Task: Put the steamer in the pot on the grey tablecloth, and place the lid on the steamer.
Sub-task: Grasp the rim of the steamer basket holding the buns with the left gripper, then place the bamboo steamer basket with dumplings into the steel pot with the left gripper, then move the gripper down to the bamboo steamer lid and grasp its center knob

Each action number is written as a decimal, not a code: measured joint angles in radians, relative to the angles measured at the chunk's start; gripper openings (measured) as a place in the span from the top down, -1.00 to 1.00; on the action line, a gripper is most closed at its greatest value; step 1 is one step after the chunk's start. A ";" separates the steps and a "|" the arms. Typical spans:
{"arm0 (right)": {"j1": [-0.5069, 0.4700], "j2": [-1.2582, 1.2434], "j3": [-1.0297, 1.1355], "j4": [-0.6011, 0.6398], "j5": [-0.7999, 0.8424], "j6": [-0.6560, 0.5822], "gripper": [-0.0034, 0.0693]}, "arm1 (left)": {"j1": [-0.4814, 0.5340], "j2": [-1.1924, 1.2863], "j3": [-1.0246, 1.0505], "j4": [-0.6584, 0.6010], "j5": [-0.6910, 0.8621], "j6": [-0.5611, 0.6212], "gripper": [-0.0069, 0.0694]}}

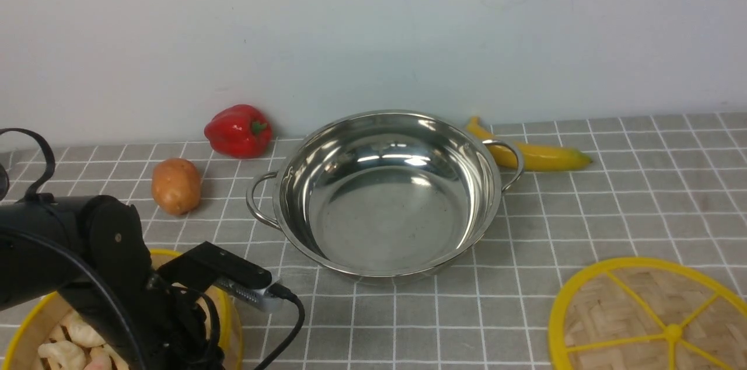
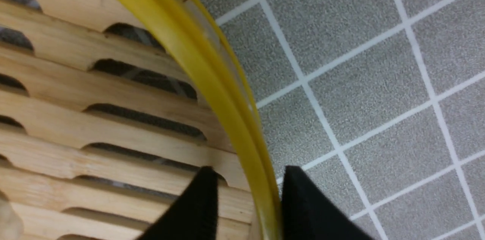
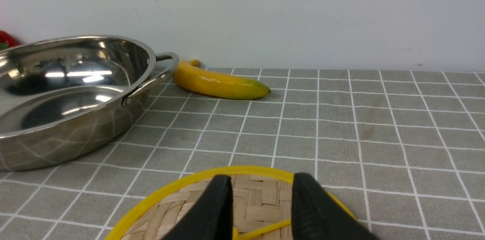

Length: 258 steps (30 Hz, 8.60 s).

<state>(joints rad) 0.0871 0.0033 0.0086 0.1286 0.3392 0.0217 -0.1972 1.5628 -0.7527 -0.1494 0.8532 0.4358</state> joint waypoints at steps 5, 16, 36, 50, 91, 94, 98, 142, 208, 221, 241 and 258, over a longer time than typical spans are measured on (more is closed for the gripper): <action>0.000 0.000 0.000 0.000 0.000 0.000 0.24 | -0.002 0.000 -0.002 -0.016 0.015 -0.019 0.72; 0.000 0.000 0.000 0.000 0.000 0.000 0.24 | -0.002 -0.105 -0.210 0.048 0.293 -0.011 0.68; 0.000 0.000 0.000 0.000 0.000 0.000 0.24 | -0.310 0.098 -0.823 0.149 0.401 0.219 0.68; 0.000 0.000 0.000 0.000 0.000 0.000 0.24 | -0.362 0.371 -0.956 0.149 0.400 0.448 0.68; 0.000 0.000 0.000 0.000 0.000 0.000 0.24 | -0.362 0.537 -0.966 0.064 0.285 0.498 0.04; 0.000 0.000 0.000 0.000 0.000 0.000 0.24 | -0.362 0.535 -0.971 0.063 0.274 0.496 -0.32; 0.000 0.000 0.000 0.000 0.000 0.000 0.24 | -0.362 0.535 -1.007 0.097 0.312 0.467 -0.63; 0.000 0.000 0.000 0.000 0.000 -0.001 0.24 | -0.258 -0.133 -0.752 0.525 -0.137 -0.558 0.36; 0.000 0.000 0.000 0.000 0.000 -0.001 0.24 | 0.392 -1.561 0.760 0.189 -0.507 -0.480 0.18; 0.000 0.000 0.000 0.000 0.000 -0.001 0.24 | 0.392 -1.561 0.760 0.159 -0.511 -0.423 0.18; 0.000 0.000 0.000 0.015 -0.023 0.020 0.24 | 0.392 -1.561 0.760 0.159 -0.511 -0.413 0.18; 0.000 -0.003 -0.410 0.212 0.038 0.052 0.24 | 0.392 -1.561 0.760 0.159 -0.511 -0.399 0.18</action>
<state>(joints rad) 0.0871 0.0000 -0.4018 0.3403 0.3774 0.0733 0.1945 0.0014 0.0070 0.0100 0.3418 0.0368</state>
